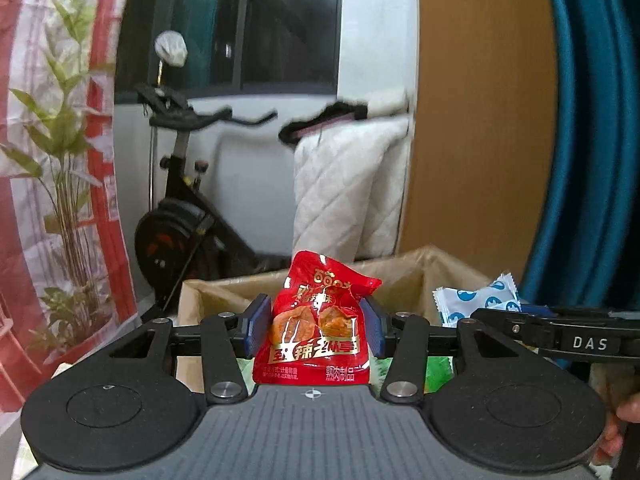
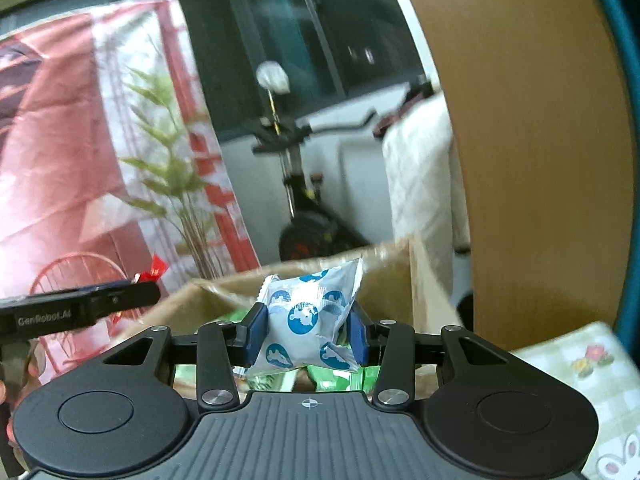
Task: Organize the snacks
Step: 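Open both tools to drop the red bag and blue-and-white pack into the box, then move both tools back down to the cracker pack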
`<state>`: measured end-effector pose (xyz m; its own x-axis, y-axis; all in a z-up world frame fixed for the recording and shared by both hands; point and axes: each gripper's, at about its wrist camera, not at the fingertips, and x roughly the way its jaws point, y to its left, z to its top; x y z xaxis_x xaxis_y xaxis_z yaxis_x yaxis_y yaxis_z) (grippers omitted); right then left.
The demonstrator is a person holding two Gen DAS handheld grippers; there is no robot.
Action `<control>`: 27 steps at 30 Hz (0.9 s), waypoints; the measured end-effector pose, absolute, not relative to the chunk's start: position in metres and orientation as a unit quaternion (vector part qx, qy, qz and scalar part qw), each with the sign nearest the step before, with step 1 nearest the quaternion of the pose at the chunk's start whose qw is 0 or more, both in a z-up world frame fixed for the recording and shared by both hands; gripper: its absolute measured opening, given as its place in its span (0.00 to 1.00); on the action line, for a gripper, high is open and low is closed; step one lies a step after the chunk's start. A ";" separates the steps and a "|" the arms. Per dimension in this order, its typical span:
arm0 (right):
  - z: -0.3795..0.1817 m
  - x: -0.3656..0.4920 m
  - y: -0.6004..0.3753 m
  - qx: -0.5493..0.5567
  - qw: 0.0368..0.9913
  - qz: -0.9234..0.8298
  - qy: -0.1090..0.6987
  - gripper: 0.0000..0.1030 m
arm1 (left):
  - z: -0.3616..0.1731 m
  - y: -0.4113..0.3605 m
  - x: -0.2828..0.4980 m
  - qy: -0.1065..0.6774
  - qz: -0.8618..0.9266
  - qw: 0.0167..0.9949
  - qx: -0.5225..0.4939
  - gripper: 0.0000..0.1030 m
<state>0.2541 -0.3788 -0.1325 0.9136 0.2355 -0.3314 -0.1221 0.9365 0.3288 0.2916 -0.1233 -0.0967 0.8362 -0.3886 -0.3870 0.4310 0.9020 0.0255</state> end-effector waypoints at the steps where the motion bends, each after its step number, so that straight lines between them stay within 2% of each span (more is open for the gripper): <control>1: -0.136 0.260 -0.376 0.152 0.965 0.087 0.197 0.40 | -0.100 -0.126 0.299 0.201 -0.214 0.954 0.066 0.54; 3: -0.141 0.264 -0.369 0.142 0.965 0.069 0.207 0.43 | -0.105 -0.126 0.307 0.221 -0.205 0.951 0.076 0.57; 4: -0.141 0.264 -0.369 0.141 0.966 0.067 0.206 0.51 | -0.108 -0.120 0.305 0.230 -0.200 0.950 0.073 0.58; 5: -0.142 0.259 -0.366 0.143 0.967 0.069 0.200 0.54 | -0.109 -0.112 0.304 0.238 -0.199 0.949 0.061 0.59; 7: -0.141 0.248 -0.367 0.143 0.968 0.068 0.193 0.55 | -0.109 -0.095 0.299 0.244 -0.214 0.945 0.032 0.62; 15: -0.146 0.187 -0.362 0.170 0.970 0.063 0.162 0.55 | -0.094 -0.022 0.265 0.250 -0.246 0.937 -0.010 0.62; 20: -0.173 0.156 -0.335 0.203 0.963 0.066 0.167 0.55 | -0.099 0.028 0.252 0.265 -0.227 0.937 0.017 0.62; 27: -0.214 0.150 -0.263 0.175 0.955 0.103 0.215 0.55 | -0.131 0.098 0.245 0.318 -0.196 0.927 0.034 0.61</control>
<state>0.1503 -0.2625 -0.2140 0.8865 0.2722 -0.3743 -0.1219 0.9176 0.3785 0.2447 0.0975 -0.1311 0.7208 -0.3414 -0.6033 0.3843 0.9211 -0.0621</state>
